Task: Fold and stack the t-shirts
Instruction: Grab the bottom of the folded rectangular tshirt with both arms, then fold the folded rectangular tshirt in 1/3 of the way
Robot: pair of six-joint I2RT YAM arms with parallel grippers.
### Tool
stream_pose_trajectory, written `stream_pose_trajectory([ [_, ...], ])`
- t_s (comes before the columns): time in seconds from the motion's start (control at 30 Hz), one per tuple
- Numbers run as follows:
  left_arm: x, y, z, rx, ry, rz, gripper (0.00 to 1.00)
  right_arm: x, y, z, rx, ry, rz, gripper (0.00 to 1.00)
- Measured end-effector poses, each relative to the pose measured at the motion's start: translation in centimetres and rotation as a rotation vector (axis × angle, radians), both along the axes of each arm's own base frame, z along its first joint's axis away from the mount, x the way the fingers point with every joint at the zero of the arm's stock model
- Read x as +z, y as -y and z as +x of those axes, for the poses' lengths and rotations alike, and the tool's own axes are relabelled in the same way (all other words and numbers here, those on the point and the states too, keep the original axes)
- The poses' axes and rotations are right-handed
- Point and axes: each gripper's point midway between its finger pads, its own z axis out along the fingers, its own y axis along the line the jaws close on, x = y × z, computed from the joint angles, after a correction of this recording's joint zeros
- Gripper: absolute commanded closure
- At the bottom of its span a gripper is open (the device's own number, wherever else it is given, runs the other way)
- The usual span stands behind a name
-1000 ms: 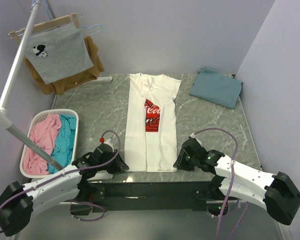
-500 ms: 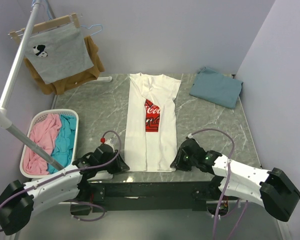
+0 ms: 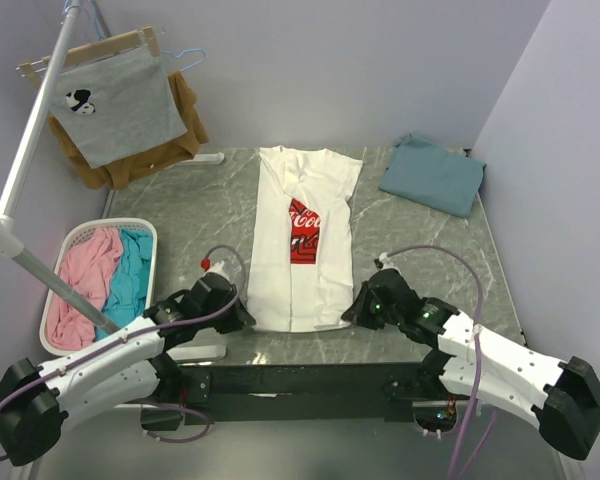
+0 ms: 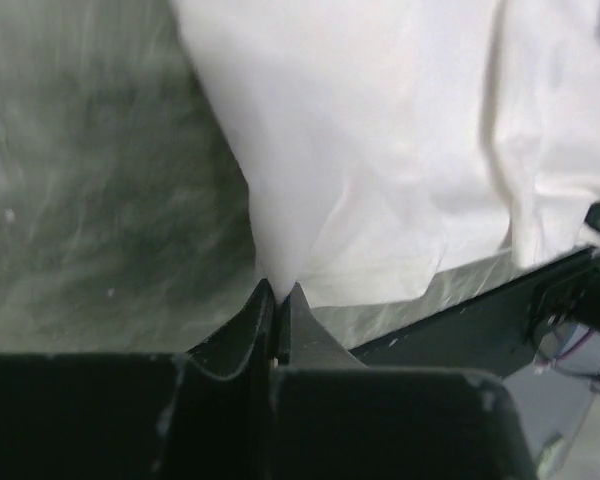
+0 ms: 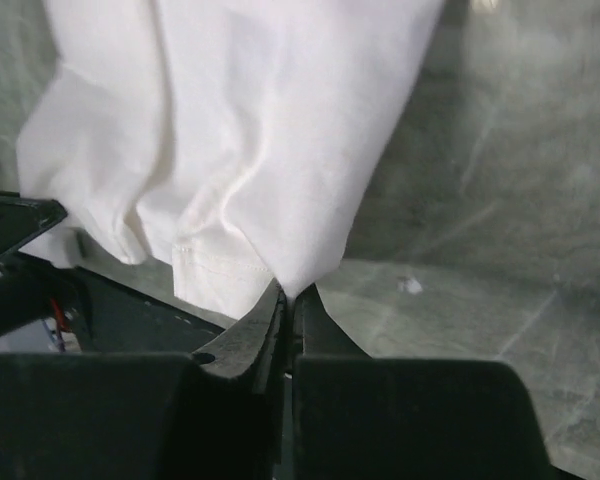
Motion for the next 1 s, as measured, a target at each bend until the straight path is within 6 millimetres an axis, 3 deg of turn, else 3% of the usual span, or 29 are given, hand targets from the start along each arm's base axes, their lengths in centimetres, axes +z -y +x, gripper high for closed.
stream_pose_trajectory([
  [0.1, 2.4, 0.6, 2.3, 0.016, 0.073, 0.026, 0.99, 2.4, -0.4, 1.8, -0.004, 0.078, -0.001, 1.00],
  [0.2, 3.8, 1.3, 4.6, 0.022, 0.128, 0.070, 0.99, 3.4, -0.3, 3.5, -0.009, 0.119, -0.035, 1.00],
  [0.4, 4.2, 1.6, 9.3, 0.040, 0.184, 0.196, 0.99, 3.2, 0.1, 7.8, -0.013, 0.132, -0.151, 1.00],
  [0.6, 5.2, 0.0, 16.5, 0.131, 0.237, 0.223, 0.96, 3.2, 0.7, 12.9, -0.023, 0.143, -0.202, 1.00],
  [0.77, 4.4, 0.3, 21.2, 0.131, 0.249, 0.234, 0.96, 2.6, 0.2, 17.2, -0.006, 0.138, -0.214, 1.00],
  [0.93, 1.5, 0.7, 24.2, 0.110, 0.217, 0.263, 0.93, 0.1, 0.4, 20.5, 0.006, 0.098, -0.251, 1.00],
  [1.0, 0.7, 0.6, 25.0, 0.106, 0.206, 0.271, 0.89, -0.6, 0.5, 21.9, 0.010, 0.087, -0.263, 0.91],
])
